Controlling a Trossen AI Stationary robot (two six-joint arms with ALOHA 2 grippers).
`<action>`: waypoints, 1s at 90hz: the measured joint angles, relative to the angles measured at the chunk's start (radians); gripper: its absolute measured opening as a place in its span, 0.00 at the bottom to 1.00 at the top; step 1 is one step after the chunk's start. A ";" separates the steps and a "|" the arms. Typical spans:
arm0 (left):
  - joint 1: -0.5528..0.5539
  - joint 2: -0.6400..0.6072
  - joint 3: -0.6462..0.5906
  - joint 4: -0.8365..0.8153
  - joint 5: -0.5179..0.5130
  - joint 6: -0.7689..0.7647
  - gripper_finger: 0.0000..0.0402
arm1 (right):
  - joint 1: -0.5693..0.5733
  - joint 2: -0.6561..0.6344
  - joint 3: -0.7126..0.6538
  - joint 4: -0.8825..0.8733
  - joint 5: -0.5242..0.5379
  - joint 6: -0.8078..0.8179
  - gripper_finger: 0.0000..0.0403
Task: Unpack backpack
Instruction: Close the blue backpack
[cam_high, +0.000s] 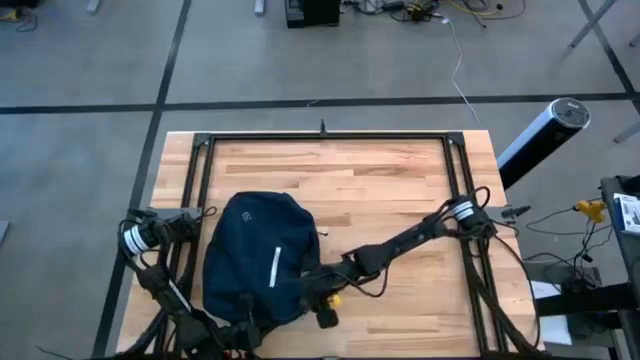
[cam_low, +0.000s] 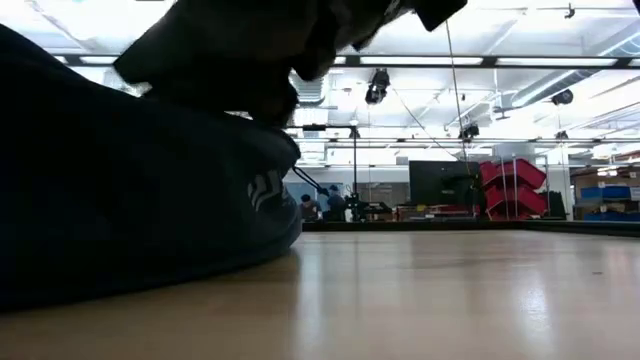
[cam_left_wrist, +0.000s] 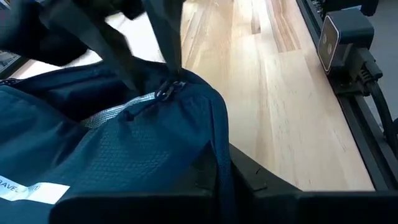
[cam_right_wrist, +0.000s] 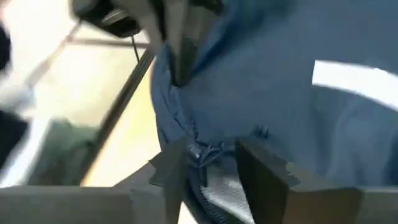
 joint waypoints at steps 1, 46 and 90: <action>0.000 0.000 0.000 0.000 0.001 0.000 0.00 | 0.000 -0.002 0.004 -0.003 0.001 -0.021 0.33; 0.047 0.054 -0.001 0.209 0.046 0.195 0.00 | -0.038 0.010 0.095 -0.198 -0.057 0.341 0.32; 0.109 0.116 -0.002 0.255 0.071 0.246 0.00 | 0.025 0.018 0.093 -0.314 -0.006 0.099 0.35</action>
